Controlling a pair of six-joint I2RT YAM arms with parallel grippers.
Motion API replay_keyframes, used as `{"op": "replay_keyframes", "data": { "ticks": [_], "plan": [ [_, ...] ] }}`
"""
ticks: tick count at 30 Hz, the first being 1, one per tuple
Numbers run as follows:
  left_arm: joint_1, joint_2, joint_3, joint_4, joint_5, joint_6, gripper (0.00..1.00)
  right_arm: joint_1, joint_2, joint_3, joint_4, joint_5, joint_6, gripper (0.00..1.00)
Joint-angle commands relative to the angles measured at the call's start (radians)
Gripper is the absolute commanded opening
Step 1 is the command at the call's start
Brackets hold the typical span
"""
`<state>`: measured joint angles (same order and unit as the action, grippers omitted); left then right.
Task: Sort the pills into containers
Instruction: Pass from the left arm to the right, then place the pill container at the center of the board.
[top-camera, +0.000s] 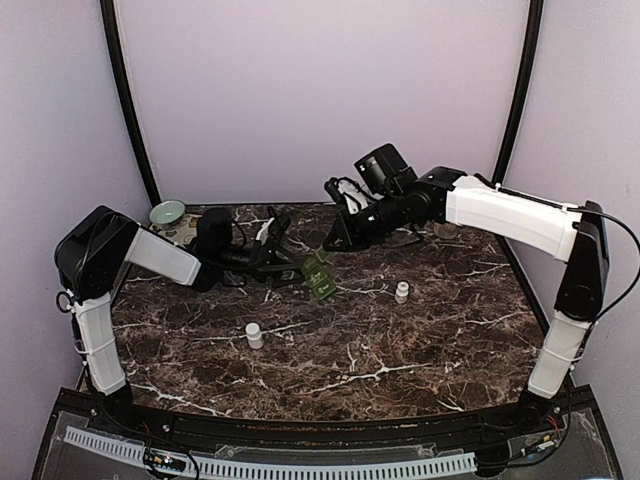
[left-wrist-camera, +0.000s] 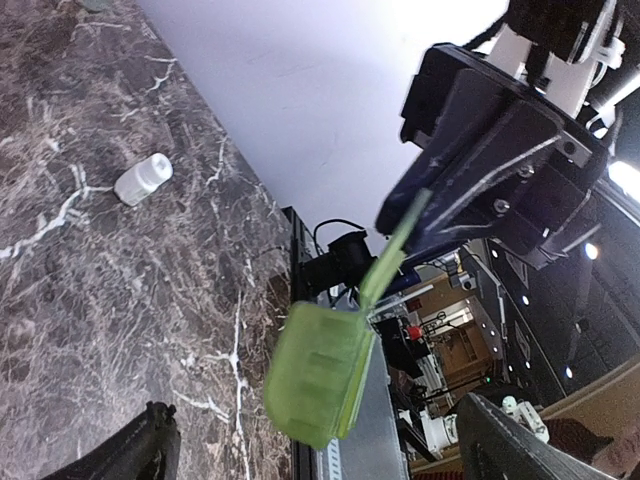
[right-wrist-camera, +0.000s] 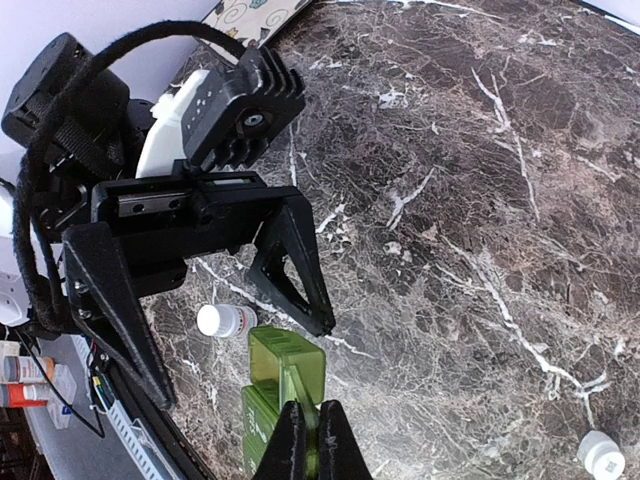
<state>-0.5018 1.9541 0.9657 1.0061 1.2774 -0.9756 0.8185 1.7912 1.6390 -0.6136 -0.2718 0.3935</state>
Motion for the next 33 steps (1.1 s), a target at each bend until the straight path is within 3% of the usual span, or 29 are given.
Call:
{"op": "replay_keyframes", "data": {
  "ticks": [1,10,17,33],
  "plan": [
    [0.005,-0.089,0.042,-0.458,-0.083,0.362,0.99,0.015,0.006,0.013,-0.01,0.048,-0.025,0.0],
    [0.004,-0.098,0.039,-0.544,-0.152,0.433,0.99,0.013,0.029,-0.05,0.03,0.032,-0.012,0.0],
    [0.004,-0.163,0.023,-0.669,-0.253,0.527,0.99,-0.014,0.047,-0.131,0.124,-0.063,0.031,0.0],
    [0.011,-0.404,-0.144,-0.758,-0.616,0.575,0.99,-0.063,0.129,-0.286,0.37,-0.246,0.154,0.01]
  ]
}}
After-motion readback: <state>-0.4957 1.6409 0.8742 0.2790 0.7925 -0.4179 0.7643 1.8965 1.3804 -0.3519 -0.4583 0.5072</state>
